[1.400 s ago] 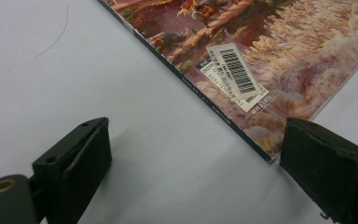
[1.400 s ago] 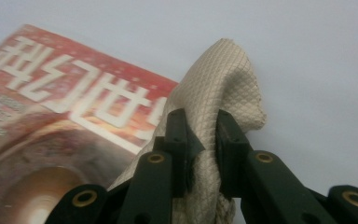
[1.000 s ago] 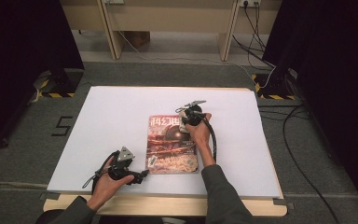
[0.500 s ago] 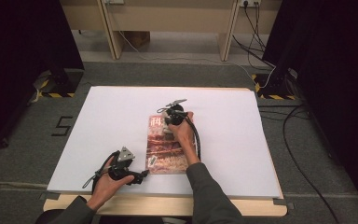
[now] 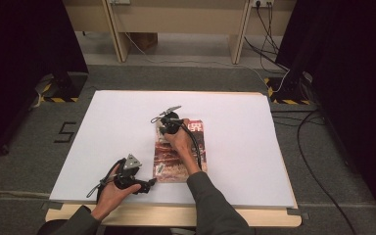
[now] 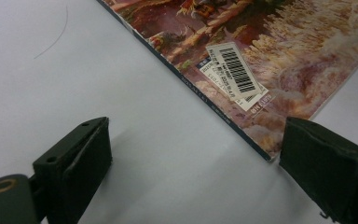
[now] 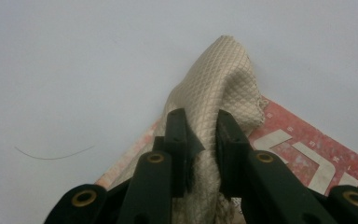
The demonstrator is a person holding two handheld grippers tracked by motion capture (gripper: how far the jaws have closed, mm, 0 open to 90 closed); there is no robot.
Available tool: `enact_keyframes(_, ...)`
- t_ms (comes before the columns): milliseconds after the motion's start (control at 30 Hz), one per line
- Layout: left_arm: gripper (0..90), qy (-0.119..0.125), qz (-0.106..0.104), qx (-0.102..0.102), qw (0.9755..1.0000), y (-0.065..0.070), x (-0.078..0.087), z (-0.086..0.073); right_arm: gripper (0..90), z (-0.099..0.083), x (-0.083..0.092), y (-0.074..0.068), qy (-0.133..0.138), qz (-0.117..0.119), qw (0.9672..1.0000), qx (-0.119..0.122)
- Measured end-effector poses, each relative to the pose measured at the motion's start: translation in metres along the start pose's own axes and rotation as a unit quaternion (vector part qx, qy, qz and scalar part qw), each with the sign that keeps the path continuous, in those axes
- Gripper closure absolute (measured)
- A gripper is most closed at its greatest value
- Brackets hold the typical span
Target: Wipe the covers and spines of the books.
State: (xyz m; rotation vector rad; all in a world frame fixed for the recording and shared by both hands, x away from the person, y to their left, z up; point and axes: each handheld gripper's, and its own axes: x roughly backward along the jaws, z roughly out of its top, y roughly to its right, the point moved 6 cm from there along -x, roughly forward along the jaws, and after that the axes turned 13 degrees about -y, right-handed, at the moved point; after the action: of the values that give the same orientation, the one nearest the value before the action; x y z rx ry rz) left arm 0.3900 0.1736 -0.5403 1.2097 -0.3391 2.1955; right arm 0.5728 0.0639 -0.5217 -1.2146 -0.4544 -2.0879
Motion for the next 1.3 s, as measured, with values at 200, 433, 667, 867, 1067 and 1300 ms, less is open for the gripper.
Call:
enact_keyframes(200, 8.2, 0.000, 0.001, -0.001, 1.0000, 0.000, 0.000, 0.000, 77.1, 0.001, -0.001, 0.005, 0.005, -0.003, 0.9995, -0.030)
enact_keyframes(433, 8.2, -0.001, 0.001, -0.002, 1.0000, 0.000, 0.000, 0.000, 77.4, 0.003, -0.002, -0.003, 0.001, 0.004, 0.9999, -0.015)
enact_keyframes(667, 8.1, 0.000, 0.002, -0.002, 1.0000, 0.000, 0.000, 0.000, 77.2, -0.003, 0.002, -0.018, -0.011, 0.018, 0.9996, 0.021)
enact_keyframes(867, 8.3, 0.000, 0.003, -0.005, 1.0000, 0.000, 0.000, -0.001, 77.0, -0.006, 0.005, -0.002, -0.010, 0.000, 0.9999, 0.013)
enact_keyframes(1067, 8.1, -0.001, 0.004, -0.006, 1.0000, 0.000, 0.000, -0.001, 77.2, -0.017, 0.011, 0.011, -0.001, 0.000, 0.9999, -0.012)
enact_keyframes(1300, 8.0, 0.000, 0.003, -0.004, 1.0000, 0.001, 0.000, -0.001, 77.3, -0.022, 0.011, -0.030, -0.003, 0.031, 0.9987, 0.040)
